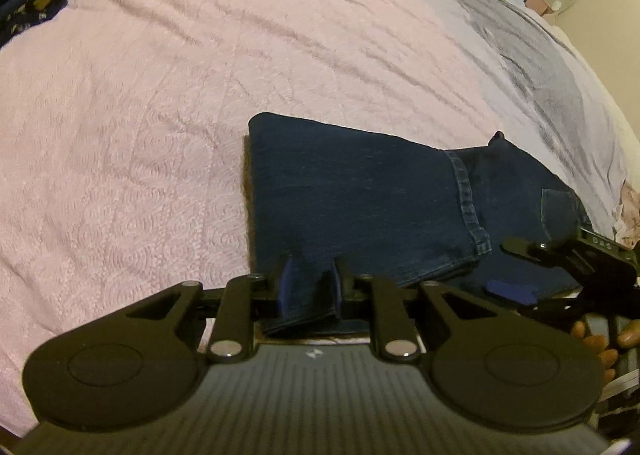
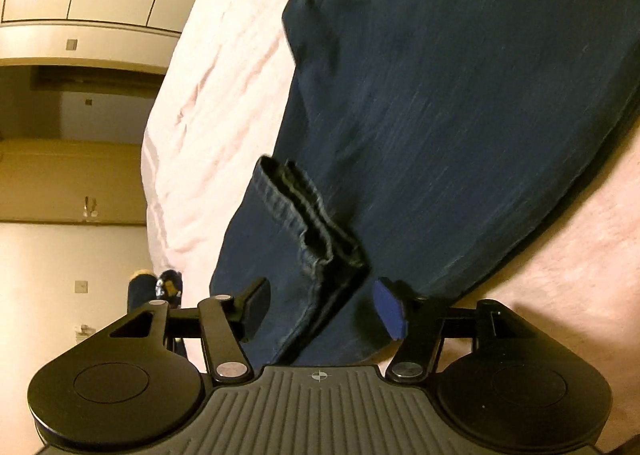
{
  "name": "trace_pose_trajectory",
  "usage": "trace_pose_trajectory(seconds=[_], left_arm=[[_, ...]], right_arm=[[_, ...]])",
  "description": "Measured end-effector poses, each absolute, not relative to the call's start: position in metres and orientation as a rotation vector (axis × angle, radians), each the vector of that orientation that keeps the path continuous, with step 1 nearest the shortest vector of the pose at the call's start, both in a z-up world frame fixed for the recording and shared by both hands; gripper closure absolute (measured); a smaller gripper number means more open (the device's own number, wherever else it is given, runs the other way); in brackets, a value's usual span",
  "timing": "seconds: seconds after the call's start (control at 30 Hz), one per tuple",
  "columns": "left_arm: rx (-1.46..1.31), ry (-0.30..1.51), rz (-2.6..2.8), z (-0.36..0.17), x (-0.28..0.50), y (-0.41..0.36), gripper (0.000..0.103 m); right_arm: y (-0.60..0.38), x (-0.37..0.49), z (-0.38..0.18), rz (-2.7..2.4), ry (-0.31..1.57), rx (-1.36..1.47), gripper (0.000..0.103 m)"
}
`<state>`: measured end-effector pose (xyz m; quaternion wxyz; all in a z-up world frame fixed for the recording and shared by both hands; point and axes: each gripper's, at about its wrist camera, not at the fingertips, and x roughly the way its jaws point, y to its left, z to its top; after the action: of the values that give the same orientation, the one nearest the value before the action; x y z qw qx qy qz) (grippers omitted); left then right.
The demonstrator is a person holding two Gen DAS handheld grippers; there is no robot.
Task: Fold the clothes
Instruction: 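Grasp the waistband with the right gripper while the left gripper holds the hem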
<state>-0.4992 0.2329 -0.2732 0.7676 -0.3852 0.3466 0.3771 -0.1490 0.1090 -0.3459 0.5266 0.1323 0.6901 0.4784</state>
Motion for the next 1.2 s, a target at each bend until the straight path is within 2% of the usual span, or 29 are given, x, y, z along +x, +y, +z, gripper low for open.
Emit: trace_pose_trajectory(seconds=[0.3,0.37,0.4,0.43,0.53,0.67,0.7,0.73,1.0,1.2], left_arm=[[-0.849,0.745,0.784,-0.280,-0.508,0.245,0.087],[-0.854,0.742,0.780,-0.281,-0.509,0.246,0.087],[-0.855,0.741,0.782,-0.281,-0.510,0.247,0.087],[-0.856,0.740,0.783,-0.281,-0.510,0.247,0.087],[-0.861,0.736,0.785,-0.282,-0.511,0.248,0.087],[-0.867,0.736,0.787,-0.284,-0.510,0.250,0.087],[-0.869,0.736,0.787,-0.284,-0.509,0.251,0.087],[-0.870,0.736,0.787,-0.284,-0.509,0.251,0.087],[-0.849,0.707,0.752,-0.268,-0.494,0.255,0.087],[-0.843,0.665,0.669,-0.259,-0.457,0.255,0.086]], right_arm=[[0.131,-0.167,-0.360,1.067,1.619,0.296,0.043],[0.134,-0.171,-0.359,1.070,1.589,0.301,0.052],[0.136,-0.173,-0.359,1.071,1.571,0.302,0.065],[0.136,-0.175,-0.356,1.082,1.539,0.310,0.069],[0.135,-0.178,-0.351,1.136,1.476,0.336,0.070],[0.138,-0.177,-0.365,1.099,1.527,0.328,0.070],[0.140,-0.177,-0.362,1.110,1.516,0.318,0.073],[0.141,-0.177,-0.359,1.121,1.505,0.307,0.086],[0.140,-0.182,-0.288,1.371,1.127,0.096,0.093],[0.099,-0.129,-0.236,1.343,0.888,0.021,0.094]])
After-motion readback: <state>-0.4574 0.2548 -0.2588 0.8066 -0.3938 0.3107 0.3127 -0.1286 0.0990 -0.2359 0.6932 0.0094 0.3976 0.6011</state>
